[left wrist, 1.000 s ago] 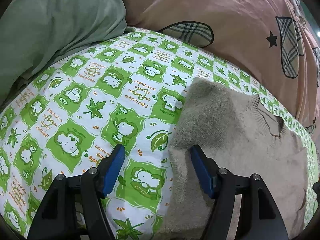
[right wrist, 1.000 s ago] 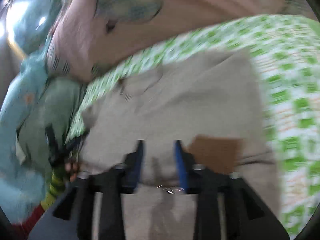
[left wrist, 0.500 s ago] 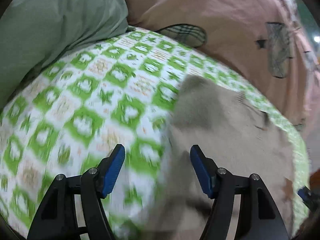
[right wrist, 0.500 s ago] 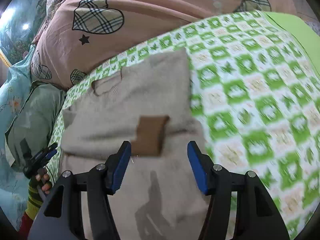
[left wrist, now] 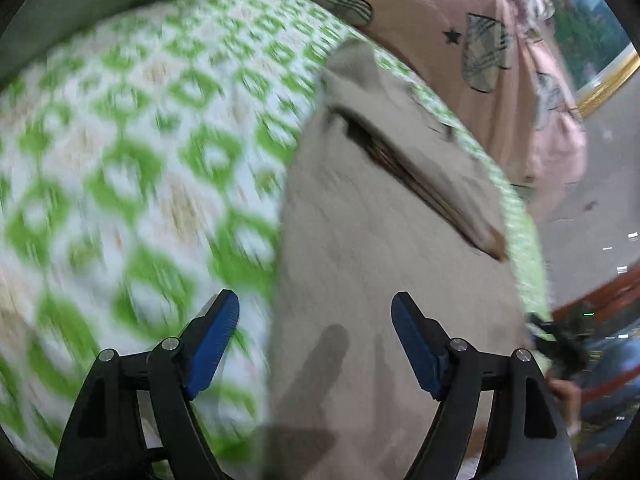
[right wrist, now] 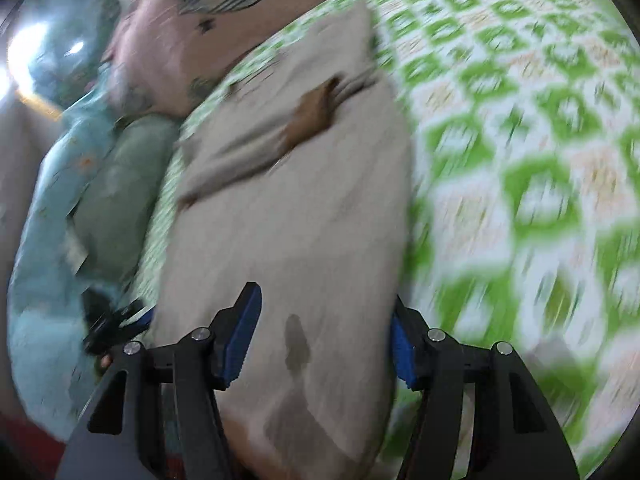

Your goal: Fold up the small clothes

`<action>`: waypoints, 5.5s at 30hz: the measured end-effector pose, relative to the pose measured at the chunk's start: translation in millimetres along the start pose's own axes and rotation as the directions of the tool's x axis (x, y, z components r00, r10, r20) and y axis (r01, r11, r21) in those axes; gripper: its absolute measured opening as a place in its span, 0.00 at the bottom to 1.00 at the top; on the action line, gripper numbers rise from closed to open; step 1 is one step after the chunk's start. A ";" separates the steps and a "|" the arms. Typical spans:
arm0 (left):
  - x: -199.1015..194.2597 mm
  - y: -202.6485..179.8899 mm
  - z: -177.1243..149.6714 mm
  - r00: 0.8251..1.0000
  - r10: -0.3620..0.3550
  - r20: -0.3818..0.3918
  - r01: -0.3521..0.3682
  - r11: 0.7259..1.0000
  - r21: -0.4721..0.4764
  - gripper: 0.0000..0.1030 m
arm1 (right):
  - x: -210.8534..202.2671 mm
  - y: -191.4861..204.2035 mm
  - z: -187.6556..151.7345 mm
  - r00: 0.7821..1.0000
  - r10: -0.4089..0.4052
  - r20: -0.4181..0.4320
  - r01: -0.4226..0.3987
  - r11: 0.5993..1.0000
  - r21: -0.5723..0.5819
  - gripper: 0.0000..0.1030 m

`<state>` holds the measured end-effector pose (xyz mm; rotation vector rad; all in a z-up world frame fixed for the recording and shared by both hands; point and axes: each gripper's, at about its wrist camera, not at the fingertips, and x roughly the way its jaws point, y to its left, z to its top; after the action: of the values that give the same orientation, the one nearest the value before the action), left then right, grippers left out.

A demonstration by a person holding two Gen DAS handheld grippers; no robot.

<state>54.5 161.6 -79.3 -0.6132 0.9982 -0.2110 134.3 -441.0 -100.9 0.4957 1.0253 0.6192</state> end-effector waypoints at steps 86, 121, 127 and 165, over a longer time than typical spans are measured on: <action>114.4 -95.4 142.7 0.986 -0.143 0.086 0.123 0.971 0.206 0.46 | 79.1 61.3 160.4 0.966 0.003 0.258 0.037 0.988 -0.149 0.49; 51.7 -81.5 86.1 0.967 -0.145 0.212 0.143 0.989 0.024 0.50 | 43.1 54.6 96.2 0.939 -0.090 0.331 0.088 0.996 0.021 0.62; 54.2 -86.8 28.8 0.984 -0.136 0.118 0.134 0.991 0.018 0.51 | 45.5 55.5 58.2 0.956 -0.079 0.284 0.070 0.997 0.040 0.63; 70.8 -155.5 115.2 0.949 -0.155 0.273 0.126 0.985 0.121 0.10 | 39.0 50.1 119.0 0.965 0.086 0.247 -0.094 0.995 0.022 0.64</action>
<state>205.6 48.6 3.6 -0.6025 0.6648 -0.2902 243.5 -389.1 -41.1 0.6347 0.7816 0.6052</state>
